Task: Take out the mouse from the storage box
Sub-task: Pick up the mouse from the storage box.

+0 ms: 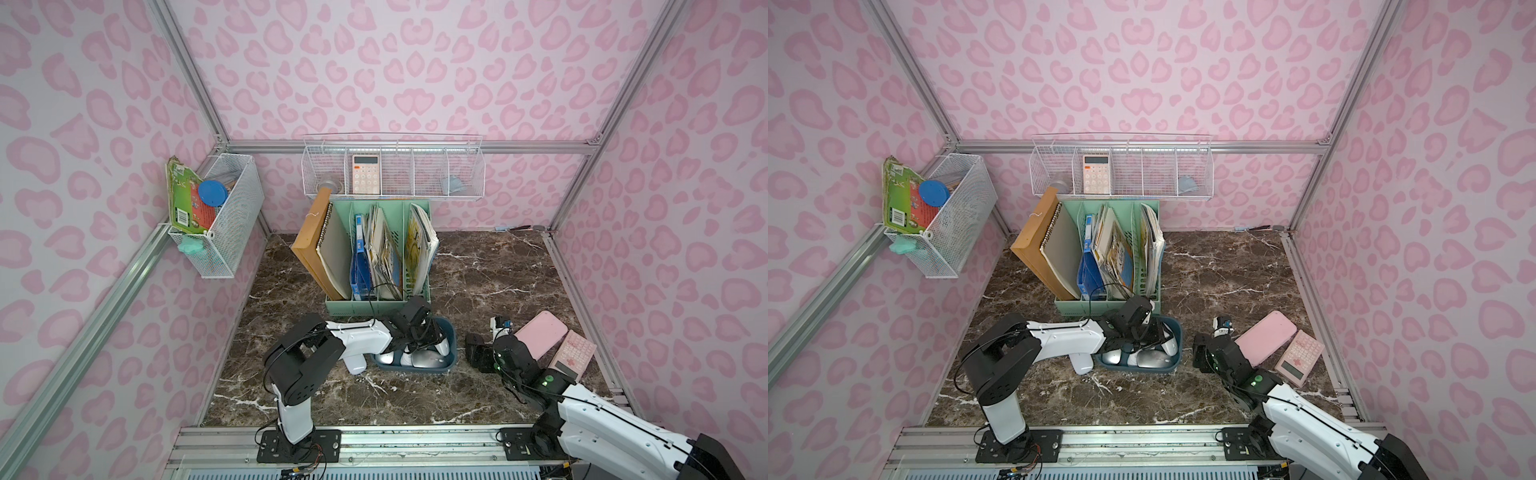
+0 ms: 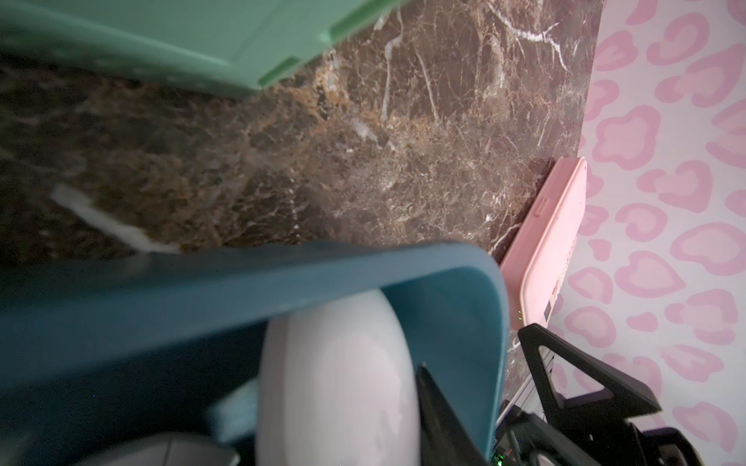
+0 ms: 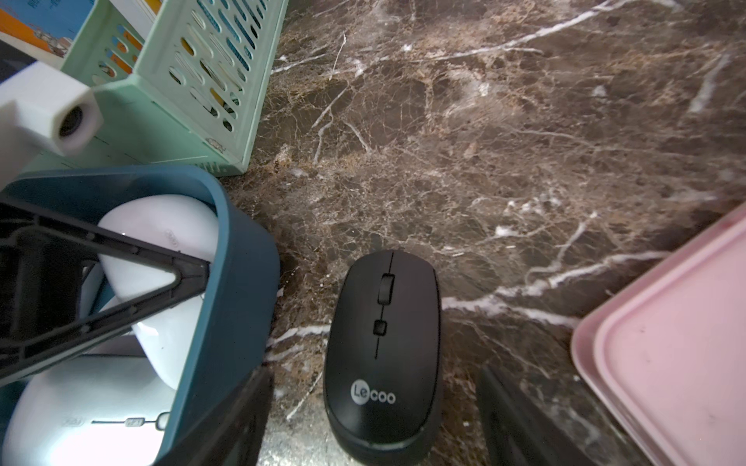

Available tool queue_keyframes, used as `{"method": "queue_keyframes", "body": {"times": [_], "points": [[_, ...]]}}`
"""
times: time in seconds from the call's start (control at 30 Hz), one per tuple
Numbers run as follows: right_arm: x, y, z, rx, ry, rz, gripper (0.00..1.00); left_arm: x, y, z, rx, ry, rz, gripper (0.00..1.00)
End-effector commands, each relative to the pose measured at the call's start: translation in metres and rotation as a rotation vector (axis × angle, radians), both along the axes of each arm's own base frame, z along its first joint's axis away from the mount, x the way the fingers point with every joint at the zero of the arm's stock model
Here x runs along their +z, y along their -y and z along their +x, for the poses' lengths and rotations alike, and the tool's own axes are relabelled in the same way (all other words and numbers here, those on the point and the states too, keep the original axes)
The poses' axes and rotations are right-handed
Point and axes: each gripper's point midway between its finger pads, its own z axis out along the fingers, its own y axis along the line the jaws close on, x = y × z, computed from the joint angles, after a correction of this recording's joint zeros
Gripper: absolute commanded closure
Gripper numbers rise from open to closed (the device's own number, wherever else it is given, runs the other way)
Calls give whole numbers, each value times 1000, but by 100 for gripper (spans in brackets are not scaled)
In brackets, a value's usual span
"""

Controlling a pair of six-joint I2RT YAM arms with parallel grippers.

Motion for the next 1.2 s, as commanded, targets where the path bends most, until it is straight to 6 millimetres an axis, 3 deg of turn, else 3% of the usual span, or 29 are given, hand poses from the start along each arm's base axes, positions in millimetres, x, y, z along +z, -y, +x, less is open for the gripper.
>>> {"method": "queue_keyframes", "body": {"times": [0.0, 0.47, 0.8, 1.17], "points": [[5, -3, 3, 6, 24, 17, 17, 10, 1, 5, 14, 40, -29, 62], [6, -1, 4, -8, 31, 16, 17, 37, -7, -3, 2, 115, -66, 67], [4, -3, 6, 0, 27, 9, 17, 68, -27, -20, 13, 174, -100, 69], [3, -4, 3, -12, -1, 32, 17, 83, -76, -56, 52, 168, -83, 69]]}}
